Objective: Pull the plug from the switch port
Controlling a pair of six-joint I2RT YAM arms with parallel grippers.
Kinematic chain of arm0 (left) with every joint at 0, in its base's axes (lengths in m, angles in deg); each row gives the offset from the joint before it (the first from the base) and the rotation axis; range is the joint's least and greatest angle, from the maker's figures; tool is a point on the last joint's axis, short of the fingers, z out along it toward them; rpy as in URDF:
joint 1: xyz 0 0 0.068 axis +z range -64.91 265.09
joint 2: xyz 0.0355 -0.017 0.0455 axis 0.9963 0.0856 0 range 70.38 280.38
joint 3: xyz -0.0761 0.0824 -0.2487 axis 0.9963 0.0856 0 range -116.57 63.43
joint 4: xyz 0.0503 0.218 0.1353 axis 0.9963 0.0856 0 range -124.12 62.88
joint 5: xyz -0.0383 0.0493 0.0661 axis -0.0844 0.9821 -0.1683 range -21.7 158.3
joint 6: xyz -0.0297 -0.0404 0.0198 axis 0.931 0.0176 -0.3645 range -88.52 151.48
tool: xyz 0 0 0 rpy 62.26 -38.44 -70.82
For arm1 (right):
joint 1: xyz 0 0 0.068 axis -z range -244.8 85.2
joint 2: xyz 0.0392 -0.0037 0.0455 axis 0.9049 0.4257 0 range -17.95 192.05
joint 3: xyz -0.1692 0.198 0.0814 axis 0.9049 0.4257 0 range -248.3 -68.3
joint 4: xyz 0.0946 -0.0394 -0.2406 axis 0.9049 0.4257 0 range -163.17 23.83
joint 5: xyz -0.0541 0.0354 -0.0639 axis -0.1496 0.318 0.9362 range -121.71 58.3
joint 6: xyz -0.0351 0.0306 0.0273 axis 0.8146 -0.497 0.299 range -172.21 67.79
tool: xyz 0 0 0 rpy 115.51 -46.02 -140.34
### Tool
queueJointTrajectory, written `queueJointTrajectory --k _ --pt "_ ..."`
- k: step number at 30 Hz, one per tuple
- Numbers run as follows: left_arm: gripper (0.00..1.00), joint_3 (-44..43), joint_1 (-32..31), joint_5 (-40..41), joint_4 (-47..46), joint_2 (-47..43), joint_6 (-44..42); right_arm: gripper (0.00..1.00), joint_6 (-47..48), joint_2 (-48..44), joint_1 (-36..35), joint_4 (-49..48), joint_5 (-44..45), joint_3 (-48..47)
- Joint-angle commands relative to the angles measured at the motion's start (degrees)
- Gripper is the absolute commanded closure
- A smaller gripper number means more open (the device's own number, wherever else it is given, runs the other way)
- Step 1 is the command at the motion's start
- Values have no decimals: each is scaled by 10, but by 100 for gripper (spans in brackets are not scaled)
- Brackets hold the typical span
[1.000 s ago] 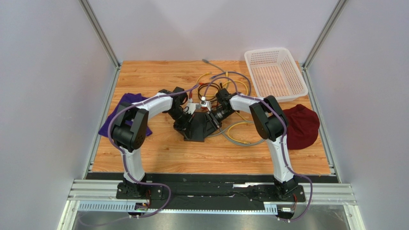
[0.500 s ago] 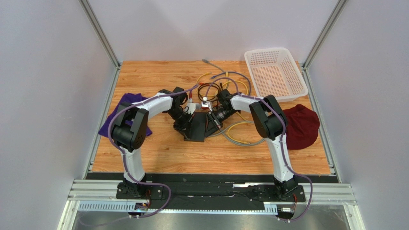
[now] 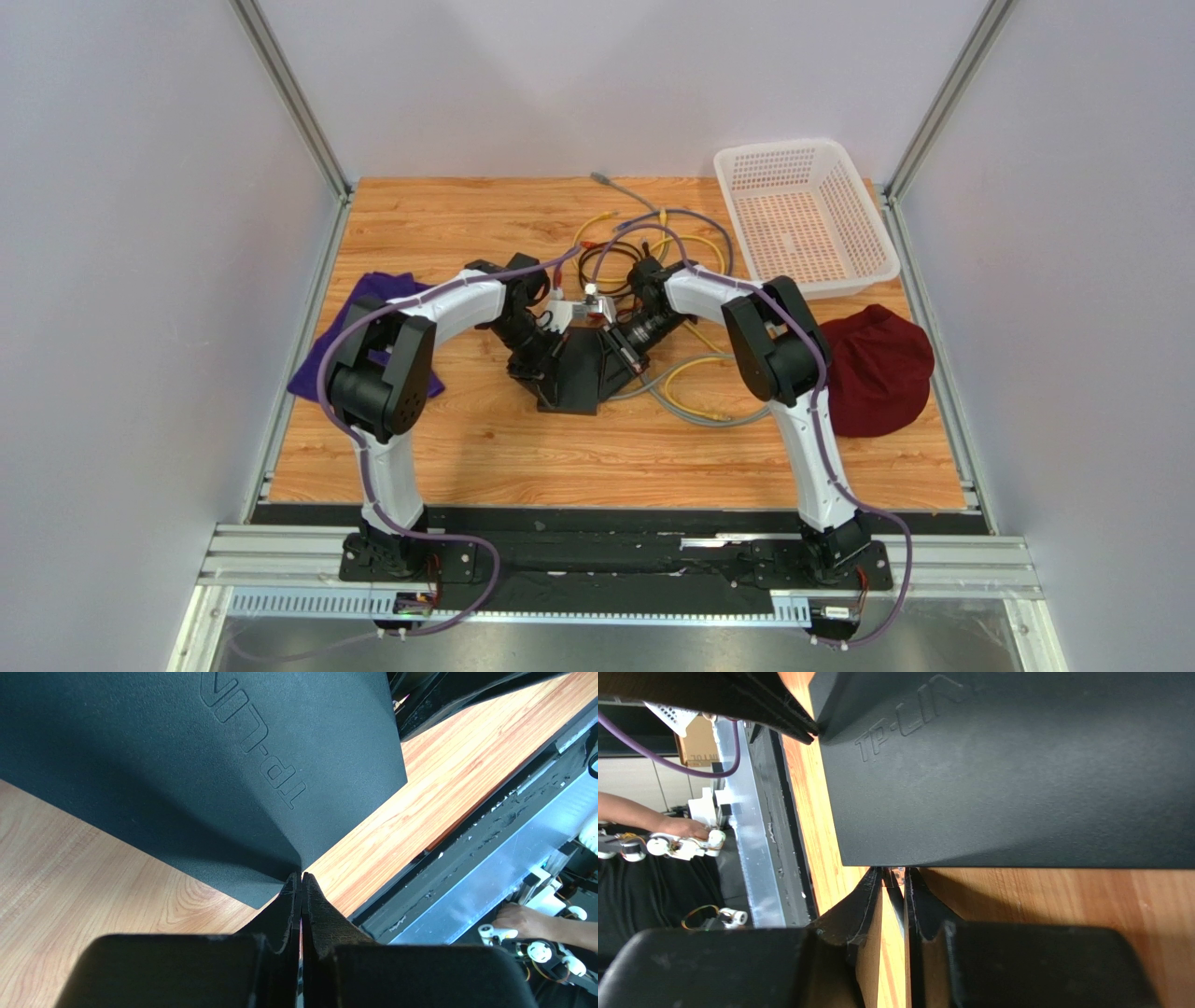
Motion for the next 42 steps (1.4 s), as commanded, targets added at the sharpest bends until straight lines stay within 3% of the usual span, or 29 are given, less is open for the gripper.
queueJointTrajectory --k 1,15,22,26,32,37,39,42 --pt "100 -4 2 35 -44 13 -15 100 -2 16 7 29 116 -1" --pt "100 -2 2 40 -45 11 -16 100 -26 12 8 70 190 -10" --pt "100 -5 2 39 -42 10 -16 100 -5 -17 12 67 124 -3" --pt "100 -4 2 38 -39 4 -19 100 33 -63 17 98 101 -27" --pt "100 -8 2 46 -42 -9 -21 100 105 -151 47 112 144 -56" --pt "100 -25 2 61 -37 -27 -29 100 69 -123 92 105 164 -211" --pt "100 -31 2 65 -35 -38 -32 100 33 -96 103 86 166 -327" --pt "100 -33 4 68 -32 -50 -36 100 -43 -49 115 6 201 -441"
